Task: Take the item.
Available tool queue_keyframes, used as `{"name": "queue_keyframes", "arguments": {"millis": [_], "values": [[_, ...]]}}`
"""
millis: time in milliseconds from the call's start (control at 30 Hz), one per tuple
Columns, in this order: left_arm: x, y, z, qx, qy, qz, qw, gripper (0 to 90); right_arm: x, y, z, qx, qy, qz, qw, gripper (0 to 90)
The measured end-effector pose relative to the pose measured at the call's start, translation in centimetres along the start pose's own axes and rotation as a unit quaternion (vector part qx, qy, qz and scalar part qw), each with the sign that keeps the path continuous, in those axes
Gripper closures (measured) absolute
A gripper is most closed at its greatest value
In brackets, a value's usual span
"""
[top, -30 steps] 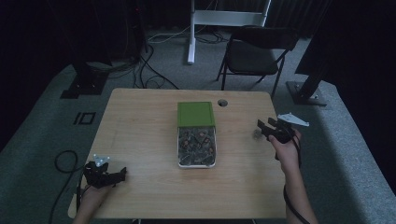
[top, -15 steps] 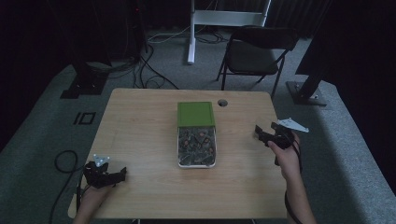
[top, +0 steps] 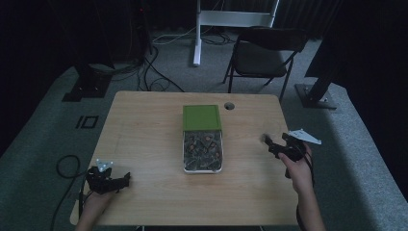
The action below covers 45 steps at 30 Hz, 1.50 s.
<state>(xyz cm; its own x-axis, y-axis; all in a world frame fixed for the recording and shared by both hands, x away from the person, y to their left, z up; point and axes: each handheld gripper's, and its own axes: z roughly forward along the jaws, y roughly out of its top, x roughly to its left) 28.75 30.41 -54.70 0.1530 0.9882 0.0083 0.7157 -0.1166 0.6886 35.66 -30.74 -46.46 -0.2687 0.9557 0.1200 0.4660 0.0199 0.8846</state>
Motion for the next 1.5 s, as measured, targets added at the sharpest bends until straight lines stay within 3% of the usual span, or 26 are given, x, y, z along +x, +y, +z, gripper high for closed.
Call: {"name": "queue_keyframes", "arguments": {"millis": [700,1500], "values": [[0.0,0.0,0.0,0.000,0.000,0.000,1.0000,1.7,-0.7,-3.4,-0.9,0.023,-0.005,0.016,0.9996,19.6],[0.0,0.0,0.0,0.001,0.000,0.001,1.0000,1.7,-1.3,-7.2,-0.9,0.074,-0.010,0.018,0.9970,19.2]]}}
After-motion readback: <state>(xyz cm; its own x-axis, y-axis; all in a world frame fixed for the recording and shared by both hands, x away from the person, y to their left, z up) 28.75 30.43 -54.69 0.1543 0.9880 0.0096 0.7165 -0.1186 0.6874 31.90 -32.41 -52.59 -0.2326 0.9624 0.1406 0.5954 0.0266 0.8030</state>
